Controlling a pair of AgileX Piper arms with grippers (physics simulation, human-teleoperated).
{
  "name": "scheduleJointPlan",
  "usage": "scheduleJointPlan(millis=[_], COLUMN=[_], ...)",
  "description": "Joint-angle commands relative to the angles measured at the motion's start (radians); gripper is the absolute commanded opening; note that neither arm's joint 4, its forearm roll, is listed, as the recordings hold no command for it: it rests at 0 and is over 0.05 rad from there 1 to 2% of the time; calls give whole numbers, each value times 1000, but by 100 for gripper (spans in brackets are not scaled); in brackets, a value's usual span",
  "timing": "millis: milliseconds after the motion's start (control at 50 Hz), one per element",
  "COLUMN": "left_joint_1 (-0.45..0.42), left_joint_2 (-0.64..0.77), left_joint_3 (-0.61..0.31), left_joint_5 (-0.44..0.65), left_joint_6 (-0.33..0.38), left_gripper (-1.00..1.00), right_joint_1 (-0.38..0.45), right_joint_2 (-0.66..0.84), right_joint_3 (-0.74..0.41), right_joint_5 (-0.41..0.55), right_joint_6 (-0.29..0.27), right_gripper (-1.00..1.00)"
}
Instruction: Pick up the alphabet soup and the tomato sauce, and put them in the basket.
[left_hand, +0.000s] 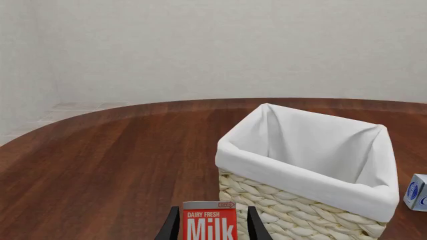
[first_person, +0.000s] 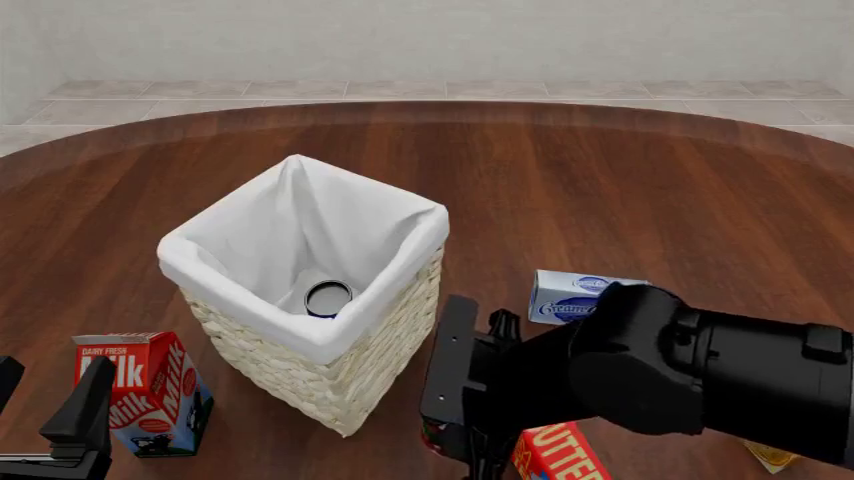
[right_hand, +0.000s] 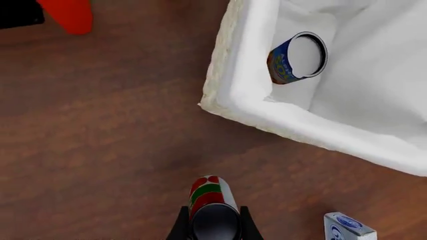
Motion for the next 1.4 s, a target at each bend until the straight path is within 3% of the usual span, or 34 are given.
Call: scheduleJointPlan(millis=[20,740,1400], left_joint_1=[0,0,0], left_joint_2=[0,0,0], left_joint_3=[0,0,0], left_joint_5=[0,0,0], left_joint_6=[0,0,0], left_gripper=[100,100,100], right_joint_1=[10,27,44], right_joint_2=[-18,-123,-185], right_joint_3=[-22,-74,-159], right_joint_5=[22,108,210], right_joint_6=[16,8,-32], right_gripper=[-100,-100,-100])
